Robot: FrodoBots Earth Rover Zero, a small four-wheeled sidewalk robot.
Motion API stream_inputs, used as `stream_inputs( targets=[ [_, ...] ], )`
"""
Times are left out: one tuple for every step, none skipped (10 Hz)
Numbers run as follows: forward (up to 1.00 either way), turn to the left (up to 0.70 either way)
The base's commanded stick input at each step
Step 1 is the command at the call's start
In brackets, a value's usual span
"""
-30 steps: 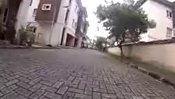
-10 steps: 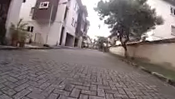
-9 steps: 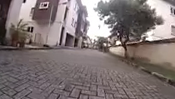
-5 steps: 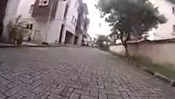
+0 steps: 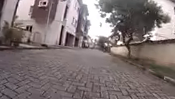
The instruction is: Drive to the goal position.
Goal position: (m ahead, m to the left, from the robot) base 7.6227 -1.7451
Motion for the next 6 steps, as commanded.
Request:
stream_inputs(
  targets=[
    [0.7, 0.0],
    [0.7, 0.0],
    [0.7, 0.0],
    [0.7, 0.0],
    [0.7, 0.0],
    [0.7, 0.0]
  ],
)
